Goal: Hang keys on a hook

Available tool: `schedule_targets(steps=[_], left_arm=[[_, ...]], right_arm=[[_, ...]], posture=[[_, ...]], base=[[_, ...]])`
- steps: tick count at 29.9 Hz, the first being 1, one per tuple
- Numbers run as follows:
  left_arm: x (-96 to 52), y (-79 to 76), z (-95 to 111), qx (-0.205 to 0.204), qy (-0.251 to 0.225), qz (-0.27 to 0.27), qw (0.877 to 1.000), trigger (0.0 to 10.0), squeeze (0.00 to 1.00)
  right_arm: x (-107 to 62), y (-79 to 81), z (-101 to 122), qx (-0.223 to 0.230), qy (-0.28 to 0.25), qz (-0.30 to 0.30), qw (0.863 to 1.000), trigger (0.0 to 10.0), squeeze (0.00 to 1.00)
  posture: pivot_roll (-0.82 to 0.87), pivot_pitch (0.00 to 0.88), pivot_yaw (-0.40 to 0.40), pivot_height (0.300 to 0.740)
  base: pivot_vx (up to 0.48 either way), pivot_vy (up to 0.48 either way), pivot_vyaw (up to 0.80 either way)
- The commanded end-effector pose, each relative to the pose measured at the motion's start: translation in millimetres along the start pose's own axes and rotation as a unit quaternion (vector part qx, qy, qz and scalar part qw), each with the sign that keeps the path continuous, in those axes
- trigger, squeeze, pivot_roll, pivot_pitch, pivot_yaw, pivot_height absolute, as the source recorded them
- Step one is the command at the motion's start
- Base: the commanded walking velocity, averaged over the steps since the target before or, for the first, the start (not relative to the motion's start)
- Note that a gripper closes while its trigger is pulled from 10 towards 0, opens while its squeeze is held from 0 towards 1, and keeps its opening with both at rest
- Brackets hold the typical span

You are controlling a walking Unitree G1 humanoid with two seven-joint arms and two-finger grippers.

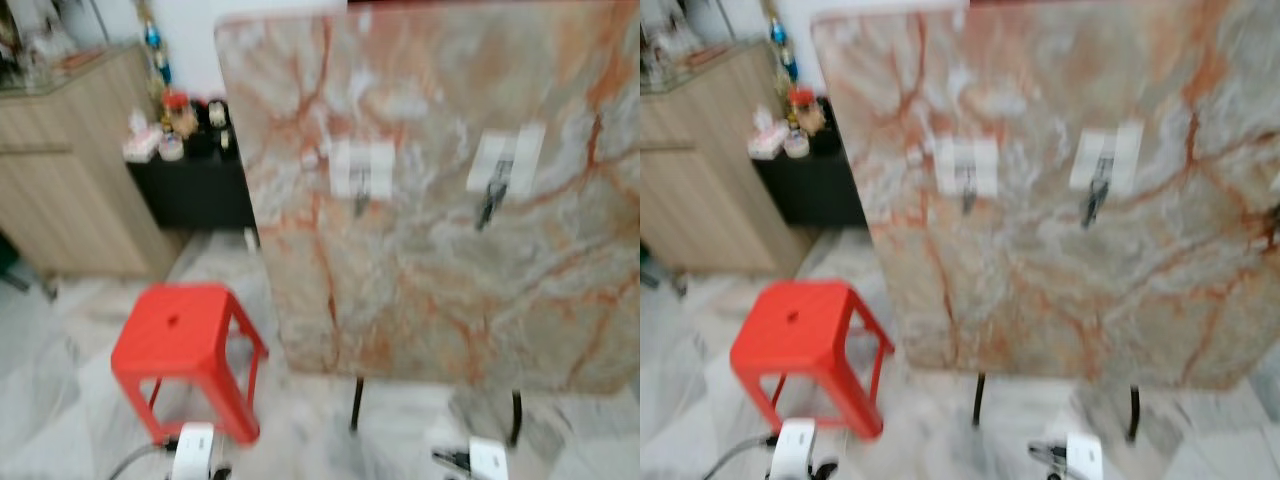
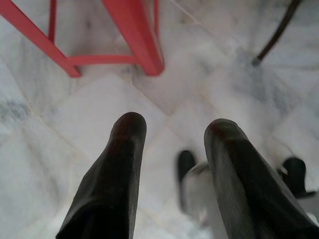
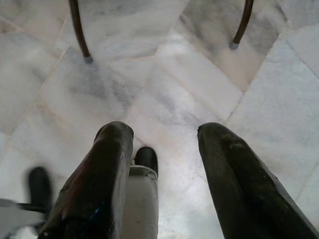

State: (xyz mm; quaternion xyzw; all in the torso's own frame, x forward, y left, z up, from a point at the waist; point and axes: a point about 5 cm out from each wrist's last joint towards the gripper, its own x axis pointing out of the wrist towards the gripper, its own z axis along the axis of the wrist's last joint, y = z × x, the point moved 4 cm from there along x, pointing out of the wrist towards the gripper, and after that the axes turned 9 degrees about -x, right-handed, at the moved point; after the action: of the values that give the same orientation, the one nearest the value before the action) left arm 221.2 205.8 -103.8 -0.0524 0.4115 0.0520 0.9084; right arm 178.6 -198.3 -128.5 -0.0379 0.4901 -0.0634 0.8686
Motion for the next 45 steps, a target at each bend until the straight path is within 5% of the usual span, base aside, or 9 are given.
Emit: schedule_targets(steps=[1,45], left_arm=[[-2.7,11.2,-6.7,0.002,0.01,0.014,1.0,10.0,0.0],[-2.3,11.6,-5.0,-0.007,0.006,0.019,1.0,10.0,0.0]], right_arm=[[0.2,11.9,4.7,0.003,-0.006,0.015,1.0,10.0,0.0],[1.0,12.2,10.3,0.009,-0.011,0.01,1.0,10.0,0.0]], posture=[[-0.03,0.0,0.02,0.74],[-0.01,0.0,0.015,0.74]], base=[[0.0,0.48,0.0],[0.0,0.48,0.0]])
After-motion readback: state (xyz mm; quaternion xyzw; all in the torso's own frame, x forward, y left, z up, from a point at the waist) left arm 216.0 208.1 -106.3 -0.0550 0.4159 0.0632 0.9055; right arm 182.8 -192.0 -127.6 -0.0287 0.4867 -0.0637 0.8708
